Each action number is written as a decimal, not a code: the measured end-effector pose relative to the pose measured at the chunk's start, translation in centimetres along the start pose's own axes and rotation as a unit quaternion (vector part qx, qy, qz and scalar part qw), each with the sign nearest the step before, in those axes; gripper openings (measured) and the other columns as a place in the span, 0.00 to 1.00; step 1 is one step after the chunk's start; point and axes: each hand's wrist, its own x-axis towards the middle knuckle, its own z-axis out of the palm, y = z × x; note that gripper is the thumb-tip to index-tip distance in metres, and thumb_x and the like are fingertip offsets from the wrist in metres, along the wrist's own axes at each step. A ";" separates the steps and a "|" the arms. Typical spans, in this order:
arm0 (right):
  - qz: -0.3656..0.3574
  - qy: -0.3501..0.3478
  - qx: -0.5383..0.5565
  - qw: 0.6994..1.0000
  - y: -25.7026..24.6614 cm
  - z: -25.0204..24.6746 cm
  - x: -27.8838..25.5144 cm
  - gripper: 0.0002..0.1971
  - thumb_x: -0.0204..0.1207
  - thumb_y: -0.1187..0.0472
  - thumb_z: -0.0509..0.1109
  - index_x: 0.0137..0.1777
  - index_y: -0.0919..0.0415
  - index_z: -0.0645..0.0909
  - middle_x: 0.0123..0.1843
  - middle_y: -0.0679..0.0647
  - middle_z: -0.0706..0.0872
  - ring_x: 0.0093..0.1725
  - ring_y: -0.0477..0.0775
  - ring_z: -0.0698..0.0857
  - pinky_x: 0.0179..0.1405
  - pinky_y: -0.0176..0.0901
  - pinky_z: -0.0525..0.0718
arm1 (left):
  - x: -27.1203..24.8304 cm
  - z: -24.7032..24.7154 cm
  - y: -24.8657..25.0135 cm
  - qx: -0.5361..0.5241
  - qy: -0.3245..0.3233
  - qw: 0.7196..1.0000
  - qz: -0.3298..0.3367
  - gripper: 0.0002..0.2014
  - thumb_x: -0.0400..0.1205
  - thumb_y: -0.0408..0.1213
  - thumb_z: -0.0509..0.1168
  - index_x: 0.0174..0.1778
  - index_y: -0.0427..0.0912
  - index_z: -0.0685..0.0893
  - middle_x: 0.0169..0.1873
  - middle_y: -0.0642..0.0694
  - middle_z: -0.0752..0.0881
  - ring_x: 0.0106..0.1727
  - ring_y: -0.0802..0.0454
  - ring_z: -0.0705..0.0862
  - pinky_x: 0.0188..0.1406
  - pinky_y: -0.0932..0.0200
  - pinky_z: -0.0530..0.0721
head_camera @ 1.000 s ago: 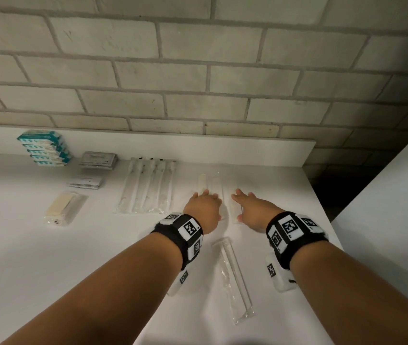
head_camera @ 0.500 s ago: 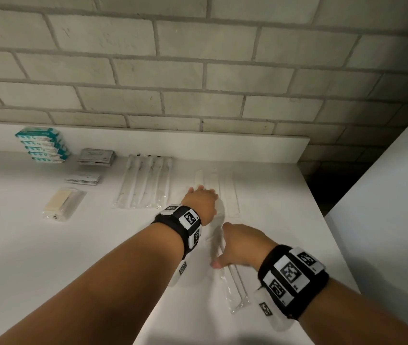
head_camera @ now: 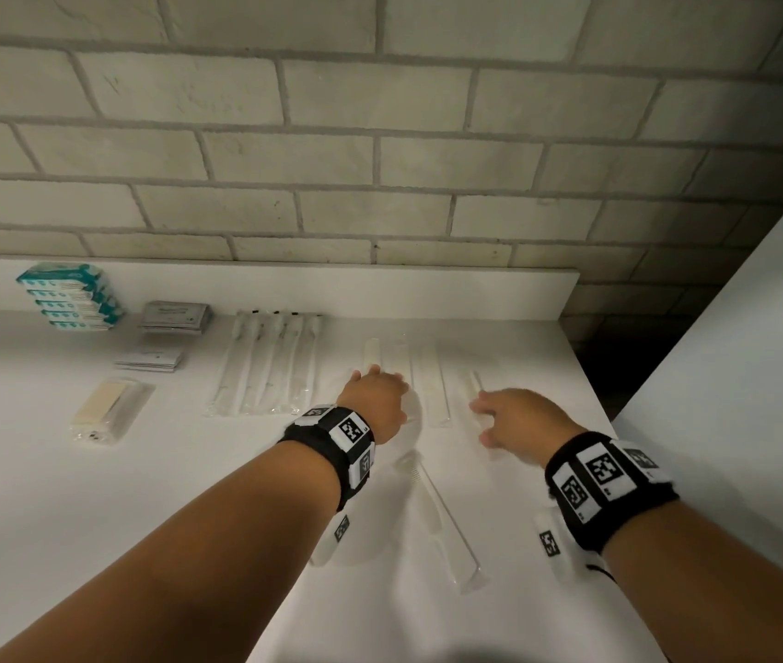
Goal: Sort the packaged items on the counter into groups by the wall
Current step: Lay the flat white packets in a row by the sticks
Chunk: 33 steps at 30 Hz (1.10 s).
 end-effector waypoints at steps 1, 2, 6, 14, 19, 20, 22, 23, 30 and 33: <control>-0.005 -0.022 -0.024 0.999 0.2 0.4 0.3 0.32 0.80 0.60 0.68 0.83 0.49 0.63 0.86 0.46 0.59 0.80 0.54 0.67 0.77 0.47 0.68 | 0.0 0.1 0.0 -0.010 0.005 1.000 -0.002 0.25 0.84 0.42 0.59 0.79 0.44 0.68 0.77 0.47 0.70 0.79 0.45 0.62 0.80 0.44 0.56; -0.006 -0.026 -0.028 0.999 0.4 0.7 0.7 0.32 0.80 0.60 0.67 0.83 0.47 0.62 0.86 0.43 0.56 0.81 0.53 0.66 0.78 0.48 0.67 | 0.0 0.1 -0.1 -0.020 0.011 1.000 -0.004 0.26 0.84 0.42 0.60 0.79 0.44 0.67 0.78 0.47 0.69 0.80 0.45 0.62 0.80 0.44 0.56; 0.007 -0.008 0.018 1.000 1.0 1.0 2.1 0.33 0.80 0.58 0.68 0.83 0.42 0.61 0.86 0.38 0.53 0.83 0.53 0.61 0.81 0.65 0.58 | -0.3 0.3 -0.3 -0.082 0.030 0.996 -0.011 0.27 0.83 0.40 0.62 0.79 0.43 0.67 0.79 0.47 0.68 0.82 0.46 0.59 0.80 0.46 0.55; 0.001 -0.017 0.057 0.998 1.0 1.2 4.4 0.33 0.80 0.53 0.67 0.82 0.37 0.60 0.86 0.36 0.52 0.86 0.54 0.51 0.78 0.73 0.58 | 0.1 0.4 2.2 -0.031 0.104 0.994 0.030 0.28 0.85 0.47 0.60 0.82 0.45 0.63 0.83 0.49 0.61 0.85 0.45 0.49 0.82 0.43 0.44; 0.017 -0.030 0.045 0.998 0.9 1.5 5.1 0.29 0.84 0.55 0.58 0.82 0.35 0.54 0.87 0.39 0.48 0.86 0.54 0.46 0.74 0.81 0.54 | 1.5 0.3 3.6 0.030 0.016 0.999 0.010 0.28 0.86 0.48 0.57 0.82 0.45 0.62 0.83 0.47 0.62 0.85 0.42 0.47 0.82 0.41 0.43; 0.017 -0.032 0.039 0.999 0.9 1.5 5.1 0.29 0.85 0.55 0.57 0.82 0.34 0.53 0.87 0.39 0.47 0.86 0.53 0.46 0.73 0.83 0.54 | 1.6 0.3 3.6 0.030 0.015 0.999 0.007 0.28 0.86 0.47 0.57 0.82 0.45 0.62 0.83 0.48 0.61 0.85 0.42 0.47 0.82 0.40 0.43; 0.011 -0.035 0.031 0.999 0.8 1.5 5.3 0.30 0.85 0.56 0.56 0.83 0.34 0.52 0.87 0.38 0.46 0.86 0.53 0.45 0.71 0.85 0.55 | 1.8 0.1 3.7 0.034 0.012 0.999 0.004 0.28 0.86 0.47 0.57 0.82 0.45 0.62 0.83 0.47 0.62 0.85 0.42 0.47 0.82 0.40 0.43; 0.009 -0.040 0.029 0.999 0.8 1.4 5.4 0.30 0.85 0.56 0.56 0.83 0.35 0.52 0.87 0.37 0.46 0.86 0.54 0.45 0.71 0.86 0.55 | 1.9 0.0 3.7 0.037 0.008 0.999 0.001 0.28 0.86 0.47 0.57 0.82 0.45 0.62 0.83 0.47 0.62 0.85 0.42 0.48 0.81 0.39 0.44; -0.017 0.105 0.190 0.976 0.1 0.7 2.5 0.27 0.82 0.56 0.66 0.80 0.51 0.67 0.83 0.53 0.64 0.79 0.57 0.69 0.77 0.58 0.69 | 2.1 -0.5 3.8 0.048 0.000 0.999 -0.006 0.28 0.84 0.50 0.60 0.80 0.46 0.67 0.79 0.45 0.69 0.84 0.42 0.53 0.81 0.40 0.48; -0.041 0.055 0.118 0.991 -2.6 0.6 -1.4 0.15 0.77 0.49 0.71 0.59 0.56 0.81 0.58 0.54 0.83 0.54 0.55 0.85 0.56 0.49 0.84 | 2.4 -0.5 3.6 0.044 0.005 0.999 -0.009 0.27 0.82 0.49 0.62 0.78 0.48 0.69 0.77 0.46 0.72 0.83 0.43 0.57 0.81 0.40 0.51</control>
